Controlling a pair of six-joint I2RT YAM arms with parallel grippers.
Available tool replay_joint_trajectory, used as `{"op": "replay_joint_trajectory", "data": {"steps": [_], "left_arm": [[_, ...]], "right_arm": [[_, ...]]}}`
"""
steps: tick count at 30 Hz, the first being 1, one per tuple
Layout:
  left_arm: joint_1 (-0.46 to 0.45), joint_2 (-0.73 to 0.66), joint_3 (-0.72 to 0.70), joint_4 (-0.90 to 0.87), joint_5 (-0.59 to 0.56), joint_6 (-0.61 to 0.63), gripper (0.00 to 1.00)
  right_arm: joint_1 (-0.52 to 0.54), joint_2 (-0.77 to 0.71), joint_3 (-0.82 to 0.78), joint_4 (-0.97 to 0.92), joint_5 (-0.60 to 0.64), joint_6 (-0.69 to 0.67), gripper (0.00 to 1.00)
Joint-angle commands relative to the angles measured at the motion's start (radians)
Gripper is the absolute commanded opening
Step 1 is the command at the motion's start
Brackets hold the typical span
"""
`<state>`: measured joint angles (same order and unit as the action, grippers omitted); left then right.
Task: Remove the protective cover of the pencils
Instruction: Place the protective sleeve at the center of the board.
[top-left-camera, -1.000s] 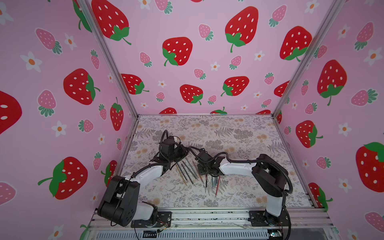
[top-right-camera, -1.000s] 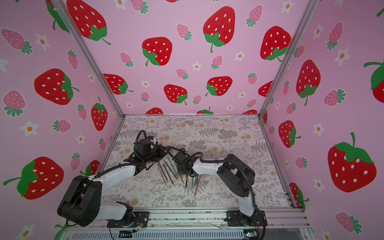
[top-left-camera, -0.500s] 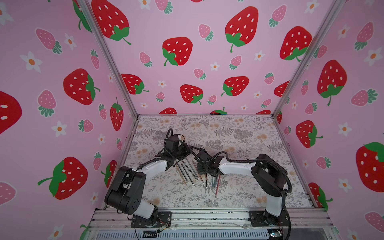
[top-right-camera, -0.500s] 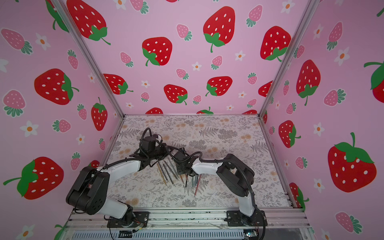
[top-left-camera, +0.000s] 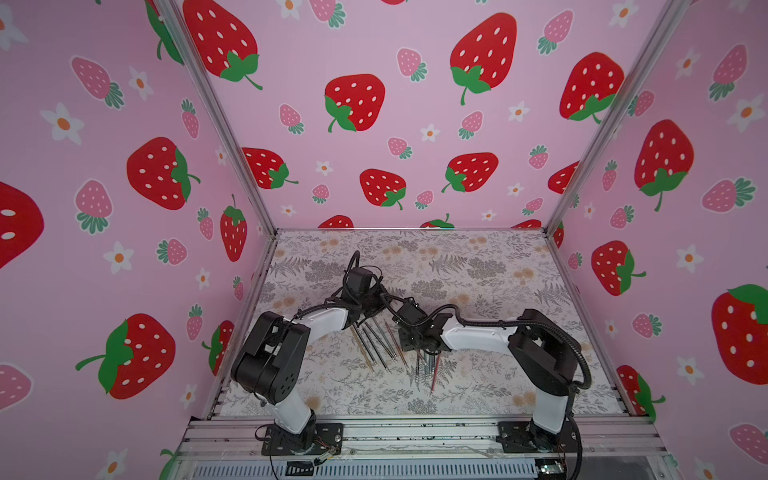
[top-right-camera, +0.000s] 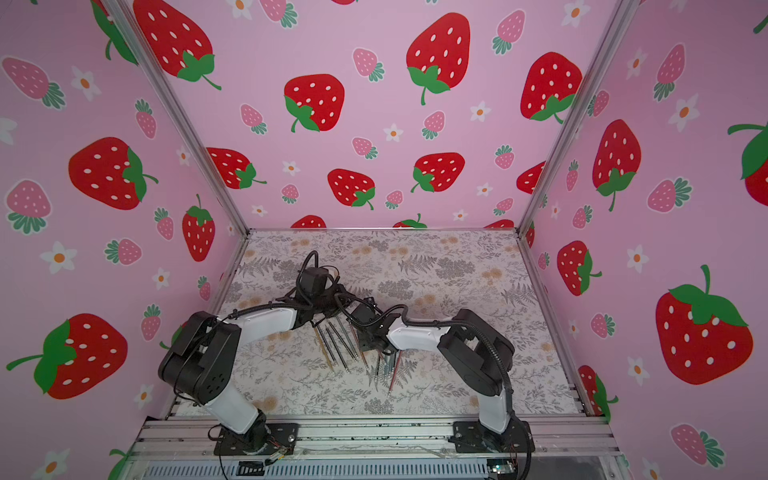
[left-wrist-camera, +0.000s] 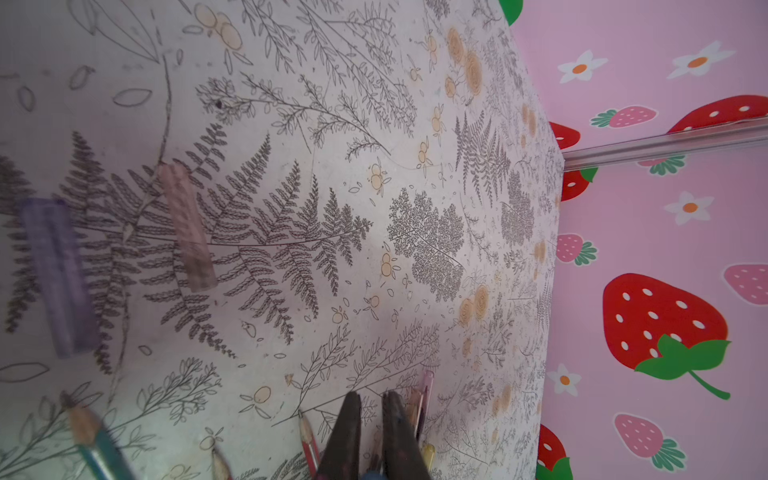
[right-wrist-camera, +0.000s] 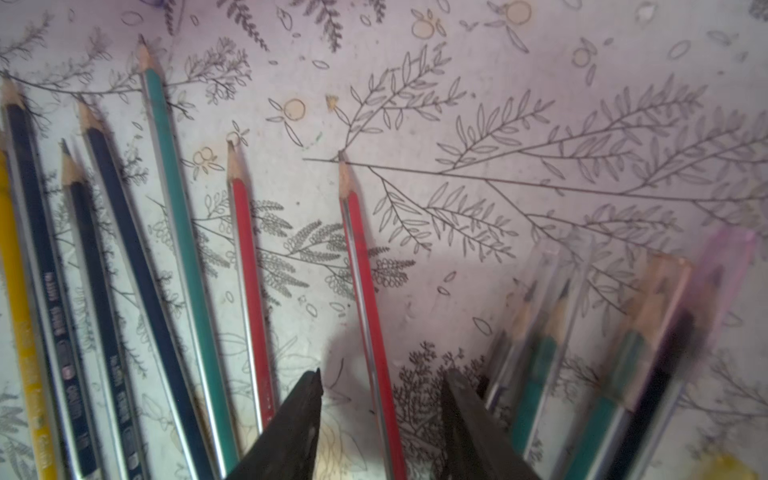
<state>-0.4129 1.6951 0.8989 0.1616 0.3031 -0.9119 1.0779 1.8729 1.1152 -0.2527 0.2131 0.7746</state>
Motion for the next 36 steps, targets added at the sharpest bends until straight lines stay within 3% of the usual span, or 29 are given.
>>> {"op": "replay_joint_trajectory", "data": {"steps": [1,6,11,16,36], "left_arm": [[-0.016,0.050,0.071,-0.052,-0.032,0.023,0.00],[-0.029,0.127,0.146,-0.114,-0.053,0.051,0.00],[-0.030,0.203,0.194,-0.149,-0.070,0.061,0.00],[-0.033,0.250,0.238,-0.187,-0.091,0.072,0.00],[-0.039,0.303,0.345,-0.374,-0.242,0.102,0.00]], "right_arm": [[0.009,-0.027,-0.035,-0.067,0.010,0.040,0.49],[0.031,-0.015,-0.033,-0.060,0.001,0.056,0.46],[0.039,0.019,-0.016,-0.062,-0.014,0.066,0.25],[0.039,0.022,-0.008,-0.065,-0.008,0.073,0.16],[0.037,0.065,0.093,-0.093,-0.032,0.063,0.12]]}}
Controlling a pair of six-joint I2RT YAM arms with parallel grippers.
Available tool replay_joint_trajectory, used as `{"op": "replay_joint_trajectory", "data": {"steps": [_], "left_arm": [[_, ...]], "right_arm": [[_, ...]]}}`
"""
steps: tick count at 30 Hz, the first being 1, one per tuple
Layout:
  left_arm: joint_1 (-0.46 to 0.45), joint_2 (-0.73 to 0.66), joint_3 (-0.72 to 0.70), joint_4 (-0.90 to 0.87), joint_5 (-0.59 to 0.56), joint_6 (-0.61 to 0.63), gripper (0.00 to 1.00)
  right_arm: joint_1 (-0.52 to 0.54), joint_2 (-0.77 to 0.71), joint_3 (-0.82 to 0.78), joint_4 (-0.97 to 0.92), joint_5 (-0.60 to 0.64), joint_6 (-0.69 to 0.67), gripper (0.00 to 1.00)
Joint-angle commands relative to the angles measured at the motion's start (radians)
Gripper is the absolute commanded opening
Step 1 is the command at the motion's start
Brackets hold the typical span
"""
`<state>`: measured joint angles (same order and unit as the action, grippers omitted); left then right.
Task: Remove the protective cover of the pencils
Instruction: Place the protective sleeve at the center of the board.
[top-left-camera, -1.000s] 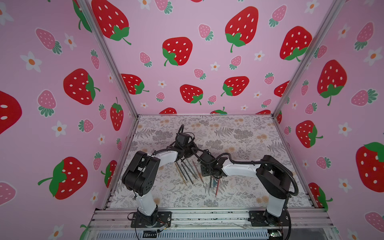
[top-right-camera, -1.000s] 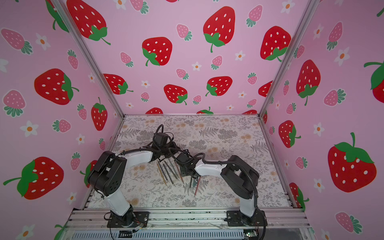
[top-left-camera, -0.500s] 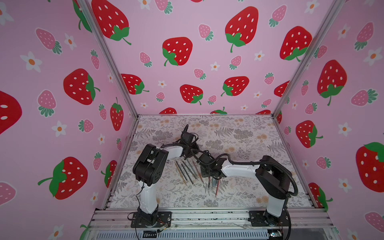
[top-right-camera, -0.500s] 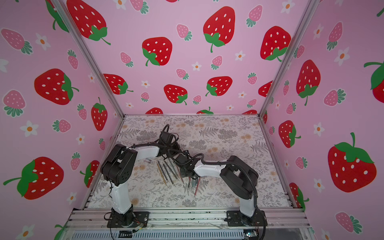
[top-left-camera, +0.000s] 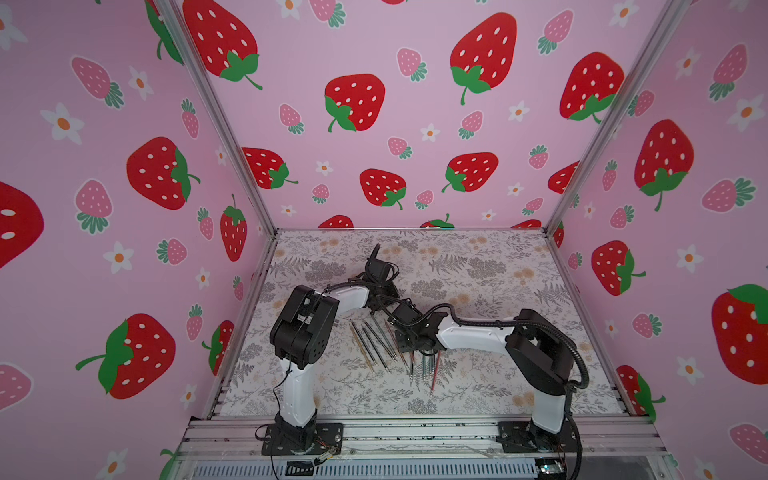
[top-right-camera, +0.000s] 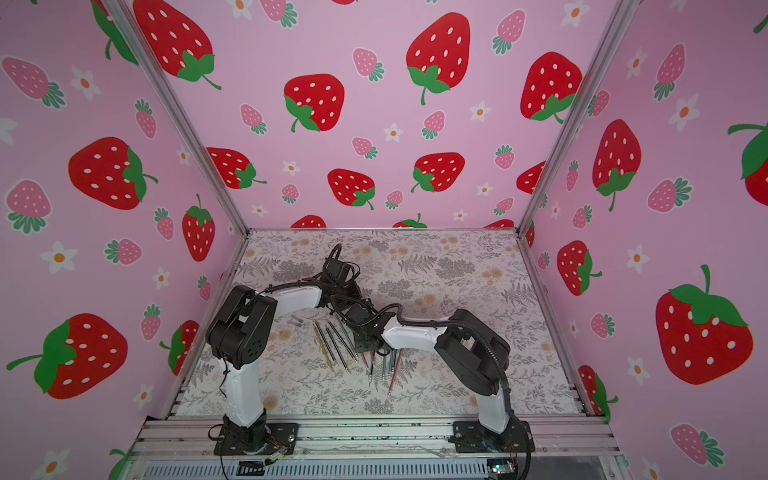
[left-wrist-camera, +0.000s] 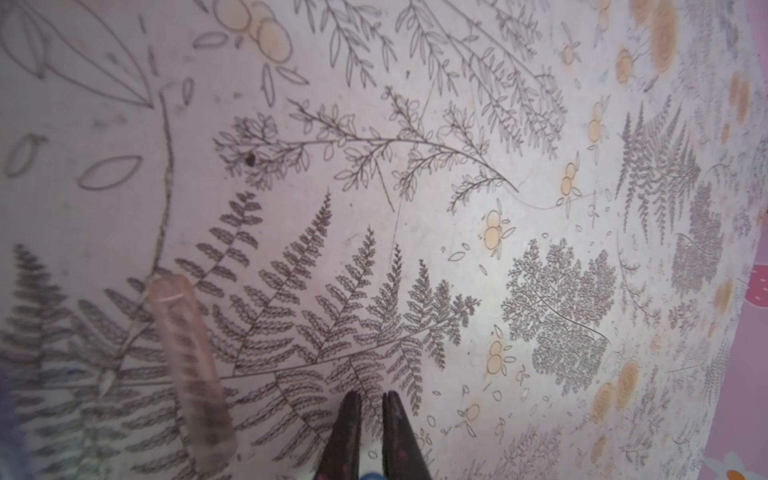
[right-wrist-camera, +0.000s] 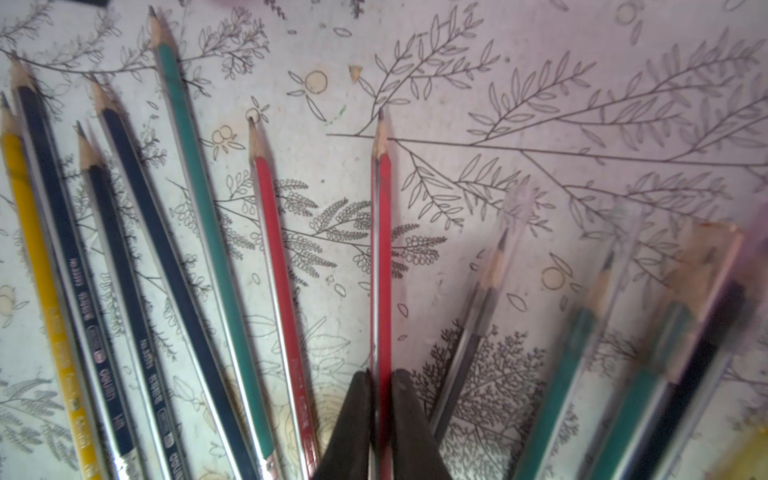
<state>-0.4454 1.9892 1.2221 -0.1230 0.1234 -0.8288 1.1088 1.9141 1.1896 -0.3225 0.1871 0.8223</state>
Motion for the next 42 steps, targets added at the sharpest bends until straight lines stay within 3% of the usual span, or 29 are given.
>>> {"op": "replay_joint_trajectory", "data": {"steps": [1,13,20,27,33,42], "left_arm": [[-0.007,0.009,0.026,-0.097,-0.068,0.019,0.00],[-0.019,0.024,0.056,-0.142,-0.100,0.028,0.12],[-0.021,0.021,0.053,-0.144,-0.096,0.031,0.17],[-0.021,0.011,0.047,-0.141,-0.090,0.034,0.21],[-0.022,-0.001,0.042,-0.140,-0.087,0.035,0.22],[-0.024,-0.055,0.009,-0.123,-0.078,0.037,0.26]], "right_arm": [[0.006,0.027,0.019,-0.022,-0.007,0.016,0.12],[0.006,0.039,0.034,-0.020,-0.026,0.058,0.17],[-0.007,0.080,0.061,-0.021,-0.073,0.094,0.10],[-0.009,0.094,0.063,-0.017,-0.074,0.094,0.10],[-0.009,0.060,0.035,-0.010,-0.046,0.079,0.23],[-0.004,-0.015,0.000,-0.006,0.002,0.051,0.26]]}}
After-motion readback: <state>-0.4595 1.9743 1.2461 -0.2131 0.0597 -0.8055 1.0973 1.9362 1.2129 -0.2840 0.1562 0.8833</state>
